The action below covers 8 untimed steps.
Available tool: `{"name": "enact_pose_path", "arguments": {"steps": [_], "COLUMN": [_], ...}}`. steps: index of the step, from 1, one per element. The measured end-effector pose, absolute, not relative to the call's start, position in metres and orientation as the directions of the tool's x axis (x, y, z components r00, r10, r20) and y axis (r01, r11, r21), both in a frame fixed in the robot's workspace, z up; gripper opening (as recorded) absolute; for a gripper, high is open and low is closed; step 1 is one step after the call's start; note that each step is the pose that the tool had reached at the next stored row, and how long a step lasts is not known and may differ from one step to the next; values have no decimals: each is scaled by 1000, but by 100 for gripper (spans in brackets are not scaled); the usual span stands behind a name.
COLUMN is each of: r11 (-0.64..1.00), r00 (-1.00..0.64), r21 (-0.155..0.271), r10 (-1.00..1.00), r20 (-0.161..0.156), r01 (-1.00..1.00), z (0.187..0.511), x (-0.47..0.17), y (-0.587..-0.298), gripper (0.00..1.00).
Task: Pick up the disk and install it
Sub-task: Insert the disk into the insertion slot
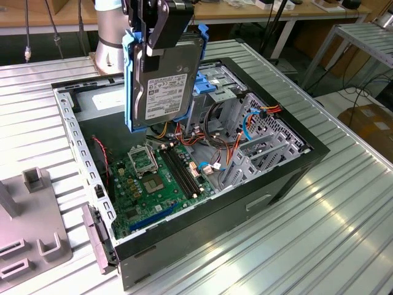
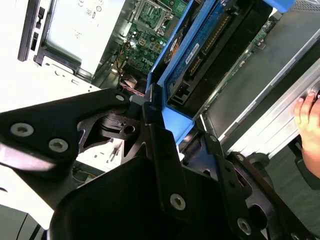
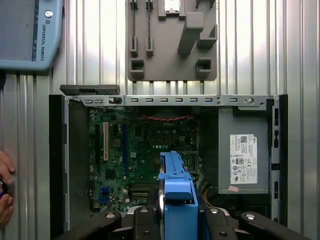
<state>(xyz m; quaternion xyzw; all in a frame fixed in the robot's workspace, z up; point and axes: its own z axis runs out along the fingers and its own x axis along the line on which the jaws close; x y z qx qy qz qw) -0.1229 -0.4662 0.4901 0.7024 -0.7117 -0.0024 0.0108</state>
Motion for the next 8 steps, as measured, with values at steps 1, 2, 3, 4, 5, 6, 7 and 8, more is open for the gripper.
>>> {"name": "enact_pose_path", "arguments": {"steps": [1, 2, 3, 4, 5, 6, 7, 8], "r11": [13, 13, 13, 13, 13, 13, 13, 13], "r00": [-13, -13, -13, -13, -13, -13, -13, -13], "r21": [19, 19, 19, 19, 19, 19, 19, 19], "r10": [-1000, -1000, -1000, -1000, -1000, -1000, -1000, -1000], "r20": [12, 12, 12, 12, 12, 12, 12, 12], "r01": [-1000, -1000, -1000, -1000, -1000, -1000, -1000, -1000], "z": [490, 490, 490, 490, 490, 490, 490, 490], "x": [-123, -123, -123, -123, -123, -123, -123, -123], "y": [-466, -466, -466, -466, -466, -467, -468, -469], "gripper": [37, 37, 37, 37, 37, 37, 37, 37]}}
